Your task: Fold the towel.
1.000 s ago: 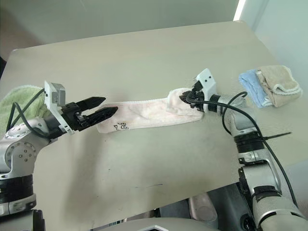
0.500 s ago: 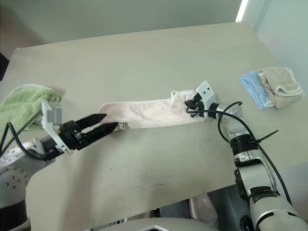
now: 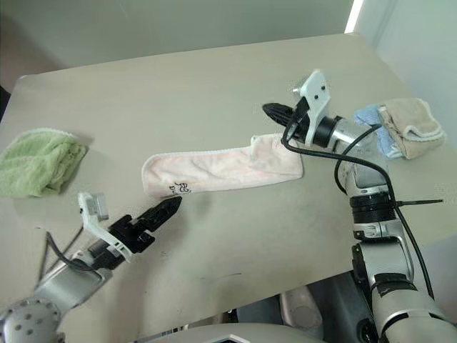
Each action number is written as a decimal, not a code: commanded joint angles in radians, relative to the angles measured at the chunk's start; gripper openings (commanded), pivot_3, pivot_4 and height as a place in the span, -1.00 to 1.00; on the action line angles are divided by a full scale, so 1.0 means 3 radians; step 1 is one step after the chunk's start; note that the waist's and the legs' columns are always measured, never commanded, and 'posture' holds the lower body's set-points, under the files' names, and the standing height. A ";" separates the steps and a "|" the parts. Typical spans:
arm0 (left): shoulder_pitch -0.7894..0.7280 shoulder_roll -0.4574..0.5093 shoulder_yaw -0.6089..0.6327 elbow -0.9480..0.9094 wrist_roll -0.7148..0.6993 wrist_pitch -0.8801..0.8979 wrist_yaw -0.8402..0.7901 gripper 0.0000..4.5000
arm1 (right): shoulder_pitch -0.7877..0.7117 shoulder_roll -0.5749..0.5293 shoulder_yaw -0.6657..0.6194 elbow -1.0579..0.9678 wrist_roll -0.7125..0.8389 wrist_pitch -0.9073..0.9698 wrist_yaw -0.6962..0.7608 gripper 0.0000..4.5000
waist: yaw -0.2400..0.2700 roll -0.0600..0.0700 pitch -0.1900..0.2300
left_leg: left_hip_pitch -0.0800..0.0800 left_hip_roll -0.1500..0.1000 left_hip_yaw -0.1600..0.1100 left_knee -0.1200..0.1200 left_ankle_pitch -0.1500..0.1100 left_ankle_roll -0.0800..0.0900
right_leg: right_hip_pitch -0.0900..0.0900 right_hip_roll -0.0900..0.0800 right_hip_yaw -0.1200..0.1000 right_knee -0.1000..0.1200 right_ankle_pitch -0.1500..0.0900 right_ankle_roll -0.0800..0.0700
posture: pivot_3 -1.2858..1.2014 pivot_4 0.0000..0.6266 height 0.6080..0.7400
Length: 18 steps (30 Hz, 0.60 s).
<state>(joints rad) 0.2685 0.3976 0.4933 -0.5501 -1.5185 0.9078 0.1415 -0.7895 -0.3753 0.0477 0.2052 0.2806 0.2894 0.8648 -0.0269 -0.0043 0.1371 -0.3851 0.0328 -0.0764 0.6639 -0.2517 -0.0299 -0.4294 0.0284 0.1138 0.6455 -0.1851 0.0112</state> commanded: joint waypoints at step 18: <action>-0.1122 -0.0457 -0.0617 0.0851 -0.0409 -0.0979 0.1542 1.00 | 0.0022 0.0000 -0.0088 -0.0286 0.0065 0.0025 -0.0069 -0.98 | 0.0078 0.0001 0.0001 | 0.0012 -0.0007 0.0002 0.0007 0.0001 -0.0002 | 0.0019 0.0006 -0.0005 0.0002 -0.0005 0.0001 | 0.03 -0.52 1.00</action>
<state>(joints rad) -0.0568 0.2673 0.3141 -0.3368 -1.6730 0.6310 0.6098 -0.7759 -0.3676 0.0479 0.1679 0.2802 0.2960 0.8560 -0.0034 -0.0040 0.1375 -0.3816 0.0304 -0.0758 0.6659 -0.2515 -0.0305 -0.4234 0.0302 0.1124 0.6461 -0.1864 0.0113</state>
